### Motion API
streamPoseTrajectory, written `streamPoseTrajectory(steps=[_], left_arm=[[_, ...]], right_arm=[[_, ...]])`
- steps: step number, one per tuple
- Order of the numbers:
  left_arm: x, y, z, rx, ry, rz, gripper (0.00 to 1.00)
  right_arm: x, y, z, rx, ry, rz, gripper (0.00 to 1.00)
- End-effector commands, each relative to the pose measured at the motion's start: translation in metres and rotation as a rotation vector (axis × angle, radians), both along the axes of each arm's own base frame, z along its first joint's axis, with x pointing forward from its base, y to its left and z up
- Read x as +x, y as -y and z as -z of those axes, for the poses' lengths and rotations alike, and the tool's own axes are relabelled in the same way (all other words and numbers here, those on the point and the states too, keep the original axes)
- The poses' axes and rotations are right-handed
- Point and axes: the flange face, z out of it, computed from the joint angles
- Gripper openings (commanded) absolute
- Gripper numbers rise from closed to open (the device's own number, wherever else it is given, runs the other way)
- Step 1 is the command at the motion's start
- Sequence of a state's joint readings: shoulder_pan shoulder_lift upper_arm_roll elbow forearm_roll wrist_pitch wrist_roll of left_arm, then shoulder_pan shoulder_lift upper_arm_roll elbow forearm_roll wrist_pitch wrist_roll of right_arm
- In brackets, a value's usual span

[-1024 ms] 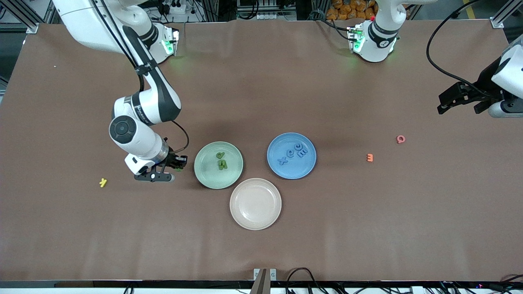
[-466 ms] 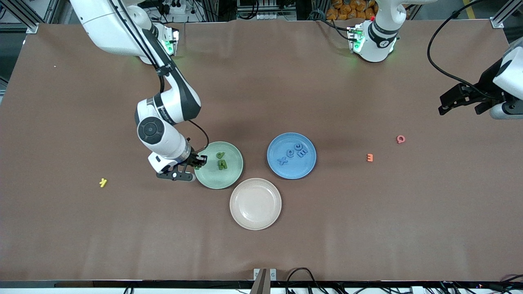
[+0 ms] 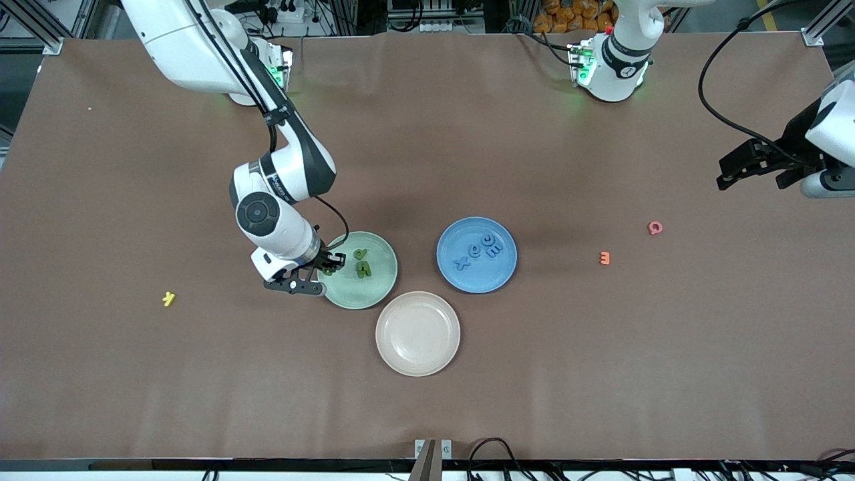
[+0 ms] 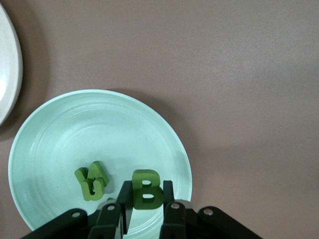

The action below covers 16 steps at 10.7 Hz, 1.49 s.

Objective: Sort letters by color into matching plates
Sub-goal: 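Carry the green B over the green plate with the right gripper, then open the right gripper to drop the B into the green plate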

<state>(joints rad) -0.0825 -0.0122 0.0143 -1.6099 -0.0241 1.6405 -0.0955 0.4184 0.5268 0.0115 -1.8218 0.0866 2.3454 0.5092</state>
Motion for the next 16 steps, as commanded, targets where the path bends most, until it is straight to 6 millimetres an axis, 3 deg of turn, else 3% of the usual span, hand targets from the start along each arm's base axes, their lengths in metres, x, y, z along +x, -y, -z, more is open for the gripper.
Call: streamPoseTrajectory(steps=[1,5,7,10,12,13,16], left_arm=[[0.004,-0.002,-0.003,-0.024,0.007,0.011,1.00],[0.005,-0.003,-0.004,-0.023,0.013,0.010,1.00],[0.005,-0.003,-0.004,-0.023,0.013,0.010,1.00],[0.005,-0.003,-0.004,-0.023,0.013,0.010,1.00],[0.005,-0.003,-0.004,-0.023,0.013,0.010,1.00],[0.005,-0.003,-0.003,-0.023,0.012,0.010,1.00],[0.005,-0.003,-0.003,-0.022,0.013,0.010,1.00]], right_arm=[[0.001,-0.010,-0.003,0.013,-0.006,0.024,1.00],[0.007,-0.005,-0.007,0.015,0.002,0.020,1.00],[0.015,0.015,-0.011,0.005,0.011,-0.016,1.00],[0.042,0.107,-0.016,-0.051,0.002,-0.256,1.00],[0.053,0.157,-0.022,-0.063,0.009,-0.360,1.00],[0.056,0.178,-0.024,-0.077,0.011,-0.391,1.00],[0.058,0.210,-0.024,-0.099,-0.005,-0.403,1.00]])
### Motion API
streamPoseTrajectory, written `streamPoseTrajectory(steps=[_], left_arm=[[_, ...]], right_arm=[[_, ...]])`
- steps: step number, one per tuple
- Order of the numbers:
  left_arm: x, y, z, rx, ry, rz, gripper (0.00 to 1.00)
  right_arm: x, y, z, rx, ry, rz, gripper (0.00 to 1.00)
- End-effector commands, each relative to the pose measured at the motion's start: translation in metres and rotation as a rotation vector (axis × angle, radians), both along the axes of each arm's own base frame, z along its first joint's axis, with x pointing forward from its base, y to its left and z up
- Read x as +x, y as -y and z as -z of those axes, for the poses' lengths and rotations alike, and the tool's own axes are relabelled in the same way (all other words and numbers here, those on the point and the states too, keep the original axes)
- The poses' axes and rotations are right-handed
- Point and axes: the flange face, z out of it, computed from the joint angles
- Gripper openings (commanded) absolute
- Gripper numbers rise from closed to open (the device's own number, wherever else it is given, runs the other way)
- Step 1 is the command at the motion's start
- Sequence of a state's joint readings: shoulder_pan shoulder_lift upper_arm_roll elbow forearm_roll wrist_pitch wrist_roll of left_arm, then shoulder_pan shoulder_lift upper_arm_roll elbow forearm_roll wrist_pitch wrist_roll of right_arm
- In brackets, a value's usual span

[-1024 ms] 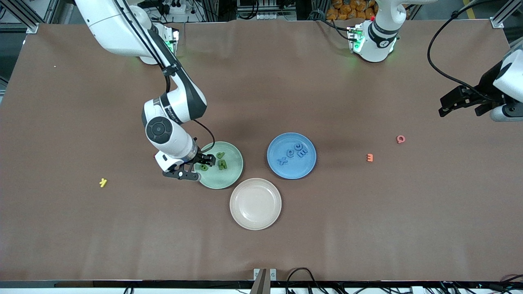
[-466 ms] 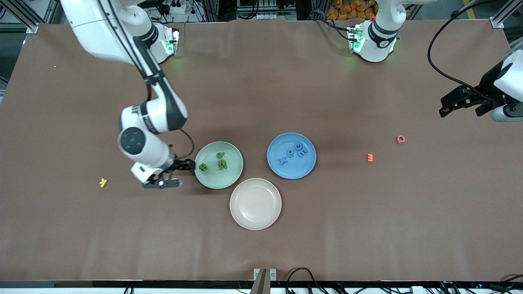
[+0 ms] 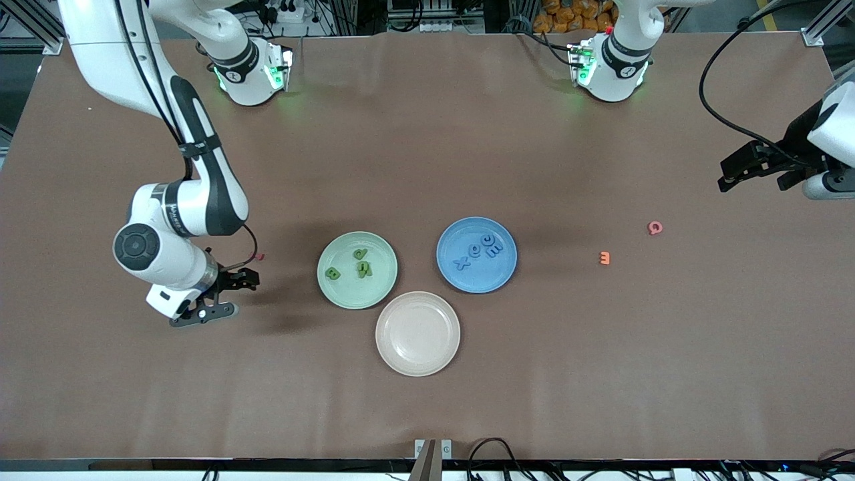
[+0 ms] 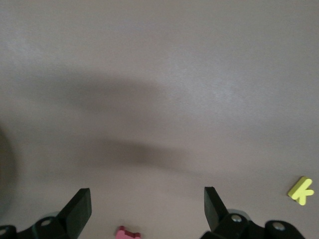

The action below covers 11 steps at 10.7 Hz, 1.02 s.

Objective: Sort letters by color into matching plates

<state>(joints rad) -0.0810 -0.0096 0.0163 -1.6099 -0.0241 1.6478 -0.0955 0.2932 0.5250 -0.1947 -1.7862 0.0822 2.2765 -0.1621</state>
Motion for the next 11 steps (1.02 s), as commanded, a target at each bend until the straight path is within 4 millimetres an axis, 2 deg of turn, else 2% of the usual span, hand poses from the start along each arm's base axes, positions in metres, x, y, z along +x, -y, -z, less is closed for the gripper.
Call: streamPoseTrajectory(steps=[1,3,4,5,7,8,9,11], left_arm=[[0.004,-0.001,-0.003,-0.020,0.007,0.013,1.00],[0.008,-0.003,0.000,-0.018,0.018,0.010,1.00],[0.008,-0.003,-0.001,-0.017,0.020,0.010,1.00],[0.009,-0.003,0.000,-0.017,0.018,0.010,1.00],[0.009,-0.003,0.000,-0.017,0.018,0.010,1.00],[0.009,-0.003,0.000,-0.017,0.018,0.010,1.00],[0.009,-0.003,0.000,-0.017,0.018,0.010,1.00],[0.009,-0.003,0.000,-0.017,0.020,0.010,1.00]], right_arm=[[-0.004,0.038,-0.008,-0.032,-0.050,-0.079,1.00],[-0.007,0.056,-0.009,-0.040,-0.085,-0.090,1.00],[-0.007,0.065,-0.019,-0.042,-0.085,-0.073,1.00],[-0.007,0.070,-0.036,-0.037,-0.078,-0.053,1.00],[0.012,0.066,-0.102,-0.019,-0.057,-0.006,1.00],[0.018,0.064,-0.137,-0.018,-0.075,0.070,1.00],[0.019,0.064,-0.151,-0.019,-0.095,0.107,1.00],[0.019,0.064,-0.154,-0.015,-0.092,0.110,1.00]])
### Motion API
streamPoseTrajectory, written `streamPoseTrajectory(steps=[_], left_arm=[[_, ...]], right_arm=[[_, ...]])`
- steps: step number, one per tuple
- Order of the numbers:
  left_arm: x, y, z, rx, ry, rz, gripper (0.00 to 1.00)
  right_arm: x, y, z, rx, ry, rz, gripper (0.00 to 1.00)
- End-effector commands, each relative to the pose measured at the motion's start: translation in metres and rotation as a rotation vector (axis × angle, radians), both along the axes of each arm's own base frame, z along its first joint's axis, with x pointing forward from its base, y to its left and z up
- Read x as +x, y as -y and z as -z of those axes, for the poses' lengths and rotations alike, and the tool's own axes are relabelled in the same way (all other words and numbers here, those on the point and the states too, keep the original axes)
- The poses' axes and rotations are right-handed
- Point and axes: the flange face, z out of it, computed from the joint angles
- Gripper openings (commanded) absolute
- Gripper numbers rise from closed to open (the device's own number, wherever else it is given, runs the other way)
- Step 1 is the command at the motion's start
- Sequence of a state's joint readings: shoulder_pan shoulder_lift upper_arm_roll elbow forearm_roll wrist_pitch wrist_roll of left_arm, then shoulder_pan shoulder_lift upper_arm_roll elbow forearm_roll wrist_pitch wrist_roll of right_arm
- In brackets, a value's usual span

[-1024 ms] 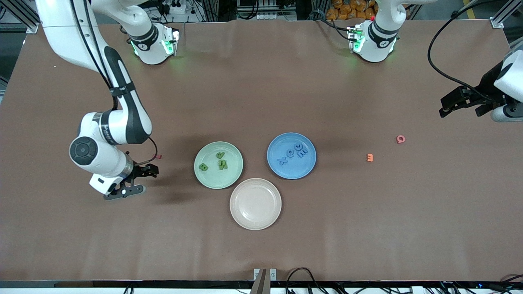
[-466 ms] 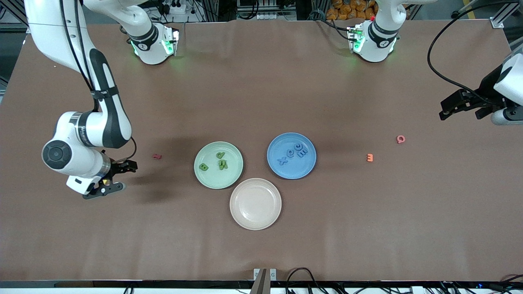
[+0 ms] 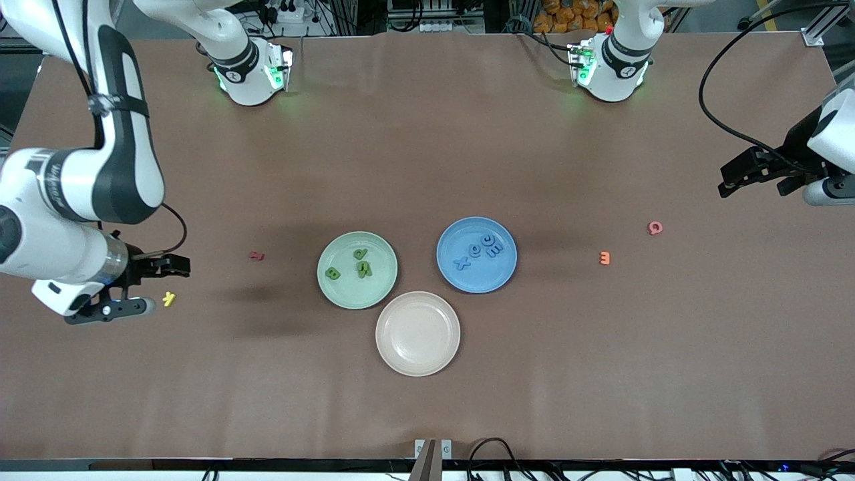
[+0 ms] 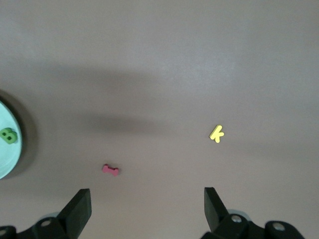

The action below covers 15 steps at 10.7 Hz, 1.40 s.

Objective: Sort letters by color into matching plates

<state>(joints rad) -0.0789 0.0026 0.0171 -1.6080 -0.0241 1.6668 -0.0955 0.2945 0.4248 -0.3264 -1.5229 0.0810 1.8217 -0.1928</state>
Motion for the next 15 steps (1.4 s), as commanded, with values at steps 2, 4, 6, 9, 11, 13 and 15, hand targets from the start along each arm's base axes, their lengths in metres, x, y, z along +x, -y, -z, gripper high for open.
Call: streamPoseTrajectory(steps=[2,4,6,9,11,13,15], left_arm=[[0.004,-0.002,-0.004,-0.016,0.009,0.013,1.00],[0.004,-0.002,-0.004,-0.015,0.009,0.013,1.00],[0.004,-0.002,-0.002,-0.015,0.006,0.013,1.00],[0.005,-0.003,-0.003,-0.015,0.014,0.011,1.00],[0.006,-0.003,-0.002,-0.015,0.013,0.011,1.00],[0.006,-0.007,-0.001,-0.016,0.011,0.004,1.00],[0.006,-0.007,-0.001,-0.016,0.011,0.004,1.00]], right_arm=[[0.003,0.002,-0.004,0.008,-0.005,0.037,1.00],[0.001,0.004,-0.017,0.008,0.013,0.047,1.00],[0.004,-0.009,-0.024,0.079,0.044,0.235,1.00],[0.006,-0.003,-0.045,0.113,0.079,0.276,1.00],[0.003,0.025,-0.058,0.109,0.100,0.237,1.00],[-0.004,0.046,-0.079,0.108,0.130,0.200,1.00],[-0.019,0.060,-0.107,-0.004,0.143,0.163,1.00]])
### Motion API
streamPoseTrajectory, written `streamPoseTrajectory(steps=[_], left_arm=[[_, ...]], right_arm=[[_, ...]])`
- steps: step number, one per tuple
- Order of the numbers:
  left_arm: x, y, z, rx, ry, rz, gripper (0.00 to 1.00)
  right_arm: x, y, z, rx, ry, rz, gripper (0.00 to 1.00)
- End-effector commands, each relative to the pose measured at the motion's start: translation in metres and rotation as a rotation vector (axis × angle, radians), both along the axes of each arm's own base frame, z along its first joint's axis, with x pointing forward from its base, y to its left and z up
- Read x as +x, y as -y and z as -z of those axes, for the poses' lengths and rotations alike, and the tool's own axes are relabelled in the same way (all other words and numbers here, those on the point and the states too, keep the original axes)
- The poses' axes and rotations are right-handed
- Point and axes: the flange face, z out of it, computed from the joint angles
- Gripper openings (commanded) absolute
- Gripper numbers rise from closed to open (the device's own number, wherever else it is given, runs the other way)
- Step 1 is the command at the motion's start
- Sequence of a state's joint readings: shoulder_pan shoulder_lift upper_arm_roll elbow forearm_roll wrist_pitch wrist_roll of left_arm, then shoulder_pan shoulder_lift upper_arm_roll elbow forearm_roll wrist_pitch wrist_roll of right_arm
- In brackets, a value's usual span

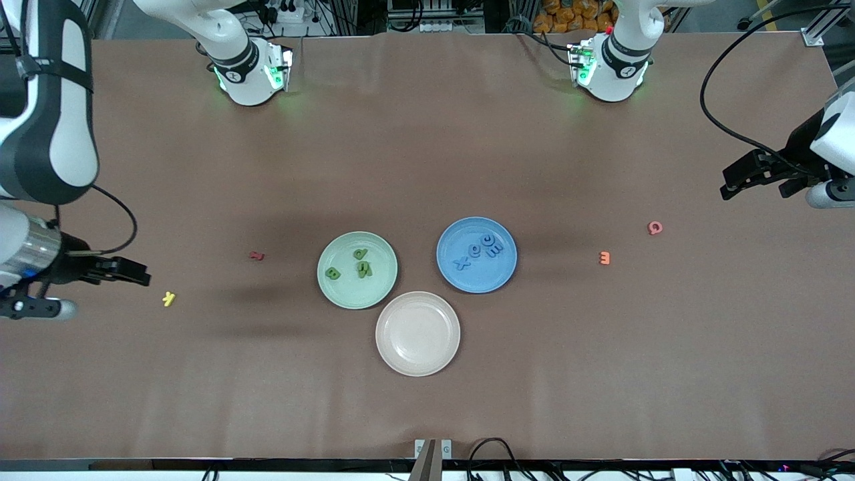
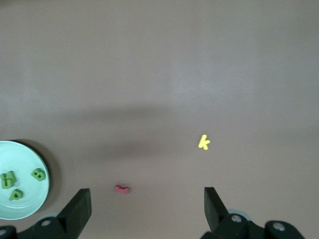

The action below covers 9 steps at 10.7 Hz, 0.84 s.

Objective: Sort letters by color into matching plates

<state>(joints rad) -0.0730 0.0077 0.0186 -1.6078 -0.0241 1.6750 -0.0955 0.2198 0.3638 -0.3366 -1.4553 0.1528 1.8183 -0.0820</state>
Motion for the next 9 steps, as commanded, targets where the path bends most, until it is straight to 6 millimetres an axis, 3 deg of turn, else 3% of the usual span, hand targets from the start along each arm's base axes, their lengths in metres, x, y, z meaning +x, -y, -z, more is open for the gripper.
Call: streamPoseTrajectory(steps=[1,6,9], left_arm=[[0.004,-0.003,-0.003,-0.015,0.008,0.011,1.00],[0.006,-0.004,-0.001,-0.016,0.011,0.009,1.00],[0.005,-0.004,-0.002,-0.016,0.011,0.009,1.00]], right_arm=[[-0.031,0.014,-0.050,-0.092,-0.009,-0.042,1.00],[-0.084,0.026,-0.113,-0.080,-0.059,-0.025,1.00],[-0.109,0.026,-0.138,-0.058,-0.072,-0.022,1.00]])
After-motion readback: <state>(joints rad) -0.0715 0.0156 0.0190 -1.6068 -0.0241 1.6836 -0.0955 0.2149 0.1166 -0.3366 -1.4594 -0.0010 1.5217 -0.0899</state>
